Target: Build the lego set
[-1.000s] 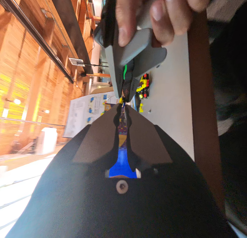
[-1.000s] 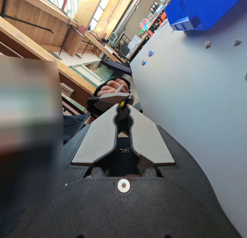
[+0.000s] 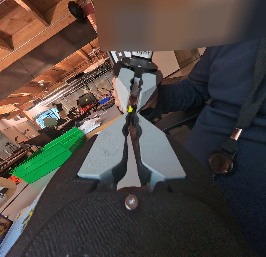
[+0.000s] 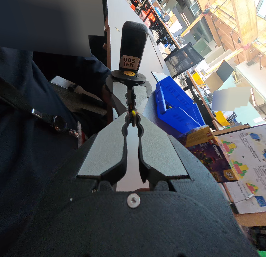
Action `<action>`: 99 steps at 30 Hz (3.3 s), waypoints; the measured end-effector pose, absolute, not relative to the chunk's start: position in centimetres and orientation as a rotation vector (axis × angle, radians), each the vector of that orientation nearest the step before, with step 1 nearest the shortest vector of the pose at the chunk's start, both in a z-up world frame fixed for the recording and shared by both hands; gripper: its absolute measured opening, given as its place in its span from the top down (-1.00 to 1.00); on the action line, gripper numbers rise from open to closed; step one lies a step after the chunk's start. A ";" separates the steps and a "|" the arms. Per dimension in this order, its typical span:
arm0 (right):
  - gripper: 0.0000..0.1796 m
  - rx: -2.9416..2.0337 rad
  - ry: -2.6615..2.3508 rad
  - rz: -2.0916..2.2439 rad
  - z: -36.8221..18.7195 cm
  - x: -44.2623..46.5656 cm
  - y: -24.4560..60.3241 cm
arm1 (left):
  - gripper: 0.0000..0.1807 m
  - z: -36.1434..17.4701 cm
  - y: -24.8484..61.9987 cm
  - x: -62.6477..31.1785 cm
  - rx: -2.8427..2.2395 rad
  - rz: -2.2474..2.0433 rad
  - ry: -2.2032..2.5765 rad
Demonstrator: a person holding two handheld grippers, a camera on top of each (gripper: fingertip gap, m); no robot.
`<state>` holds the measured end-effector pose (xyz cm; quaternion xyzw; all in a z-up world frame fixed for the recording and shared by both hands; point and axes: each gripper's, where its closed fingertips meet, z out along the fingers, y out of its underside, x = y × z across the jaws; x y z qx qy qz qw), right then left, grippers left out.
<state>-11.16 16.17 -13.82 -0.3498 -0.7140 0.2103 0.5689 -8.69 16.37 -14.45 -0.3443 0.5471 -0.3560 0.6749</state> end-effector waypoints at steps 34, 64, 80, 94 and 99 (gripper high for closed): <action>0.94 -0.718 -1.570 0.330 -13.2 -10.8 16.3 | 0.98 -13.8 17.2 -8.3 -0.748 -0.338 1.268; 0.95 -0.813 -1.479 0.828 -11.2 -9.8 16.5 | 1.00 -12.0 16.7 -8.3 -0.706 -0.217 1.246; 0.95 -0.897 -1.358 1.286 -11.1 -9.5 17.2 | 0.92 -11.1 17.2 -8.2 -0.834 -0.367 1.179; 0.96 -0.817 -1.341 1.404 -10.8 -8.6 16.9 | 0.95 -11.9 16.6 -7.5 -0.850 -0.424 1.227; 0.96 -0.813 -1.352 1.381 -11.1 -8.7 16.9 | 0.94 -12.0 16.9 -7.7 -0.863 -0.424 1.222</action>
